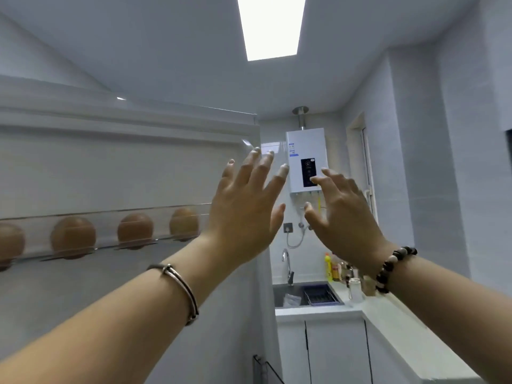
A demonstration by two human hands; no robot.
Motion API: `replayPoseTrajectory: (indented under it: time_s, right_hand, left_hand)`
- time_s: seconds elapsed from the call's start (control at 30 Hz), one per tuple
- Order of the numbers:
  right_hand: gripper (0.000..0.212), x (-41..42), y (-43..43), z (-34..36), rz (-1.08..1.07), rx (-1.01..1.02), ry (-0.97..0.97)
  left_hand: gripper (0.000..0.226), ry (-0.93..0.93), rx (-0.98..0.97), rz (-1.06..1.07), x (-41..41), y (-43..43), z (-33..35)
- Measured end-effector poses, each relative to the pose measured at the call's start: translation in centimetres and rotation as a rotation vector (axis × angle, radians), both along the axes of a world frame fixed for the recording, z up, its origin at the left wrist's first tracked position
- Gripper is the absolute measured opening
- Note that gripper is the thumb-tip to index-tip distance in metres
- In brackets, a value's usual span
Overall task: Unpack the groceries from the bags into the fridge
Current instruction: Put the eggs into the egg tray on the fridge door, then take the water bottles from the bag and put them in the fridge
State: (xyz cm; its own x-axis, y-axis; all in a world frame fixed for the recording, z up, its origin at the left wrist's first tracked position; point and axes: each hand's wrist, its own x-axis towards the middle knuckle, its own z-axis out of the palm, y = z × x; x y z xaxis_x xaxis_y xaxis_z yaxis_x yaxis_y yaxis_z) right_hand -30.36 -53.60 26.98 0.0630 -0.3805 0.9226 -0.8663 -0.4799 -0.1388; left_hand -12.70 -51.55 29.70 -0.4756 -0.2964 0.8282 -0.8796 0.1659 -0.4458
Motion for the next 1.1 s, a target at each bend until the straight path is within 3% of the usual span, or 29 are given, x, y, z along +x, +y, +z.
replayPoseTrajectory:
  time_s: [0.17,0.4,0.67,1.1]
  right_hand:
    - [0.076,-9.5,1.4,-2.7,-0.234,0.077,0.041]
    - [0.076,-26.6,5.8,-7.7,-0.621,0.215,0.102]
    - [0.076,-45.0,16.2,-15.2,-1.03,0.411,0.079]
    - [0.067,-61.2,28.2,-25.9,-1.357,0.644,-0.158]
  left_hand:
    - [0.066,-0.003,0.132,-0.135,-9.4,-2.1,-3.2]
    - [0.07,0.049,0.369,-0.402,-27.8,-3.3,-8.3]
    - [0.068,-0.068,0.48,-0.715,-49.9,1.5,-16.2]
    - [0.07,-0.277,0.69,-1.08,-72.6,9.9,-28.1]
